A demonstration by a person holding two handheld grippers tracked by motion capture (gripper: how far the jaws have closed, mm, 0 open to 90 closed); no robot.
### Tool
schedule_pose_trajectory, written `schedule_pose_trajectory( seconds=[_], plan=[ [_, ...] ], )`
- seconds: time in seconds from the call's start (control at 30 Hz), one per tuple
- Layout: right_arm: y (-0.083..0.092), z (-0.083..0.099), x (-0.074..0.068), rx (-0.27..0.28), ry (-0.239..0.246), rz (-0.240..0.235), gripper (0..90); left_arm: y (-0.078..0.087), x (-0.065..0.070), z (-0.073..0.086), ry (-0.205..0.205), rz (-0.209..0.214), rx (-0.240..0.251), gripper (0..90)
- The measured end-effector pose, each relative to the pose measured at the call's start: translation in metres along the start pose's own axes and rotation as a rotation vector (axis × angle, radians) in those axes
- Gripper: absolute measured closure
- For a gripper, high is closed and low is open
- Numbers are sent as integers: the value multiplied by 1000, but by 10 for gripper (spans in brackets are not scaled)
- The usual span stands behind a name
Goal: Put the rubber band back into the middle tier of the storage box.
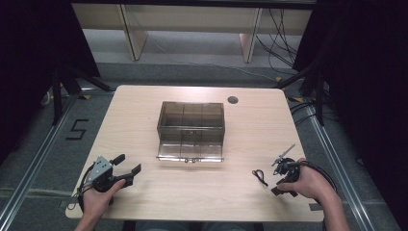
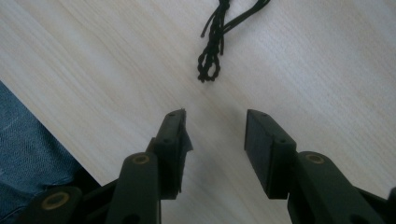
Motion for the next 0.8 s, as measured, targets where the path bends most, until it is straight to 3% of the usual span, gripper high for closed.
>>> schedule_pose_trajectory(
  seconds=[0.2,0.43,0.47,0.53,0.57,0.6,0.63,0.7,0.8],
  plan=[
    [-4,-10,-1,-10,25,14,603,0,0,0,3,1,-1,200],
    [-7,-19,-5,-25,15,8,621,0,0,0,2,-5,-16,202],
    [-8,-20,-4,-34,36,14,622,0,0,0,6,-5,-14,202],
    [-9,-20,-6,-41,4,18,625,0,0,0,9,-1,-3,203],
    [-10,-22,-5,-27,35,10,629,0,0,0,9,-1,-3,203],
    [-10,-22,-5,-27,35,10,629,0,0,0,8,-4,-8,203],
    [-9,-22,-8,-36,5,7,634,0,0,0,4,-6,-15,203],
    [-12,-25,-8,-28,34,9,643,0,0,0,2,-5,-17,204],
    [-13,-27,-9,-33,34,11,657,0,0,0,5,-5,-16,205]
  ],
)
Point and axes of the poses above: each handheld gripper's, and its own axes: y roughly backward along the jaws, z roughly out of its underside, x roughly to its right, the point moved 5 cm from there along -y, roughly forward along the jaws, and after that the axes turned 11 degrees about -y, right-handed, at the moved point
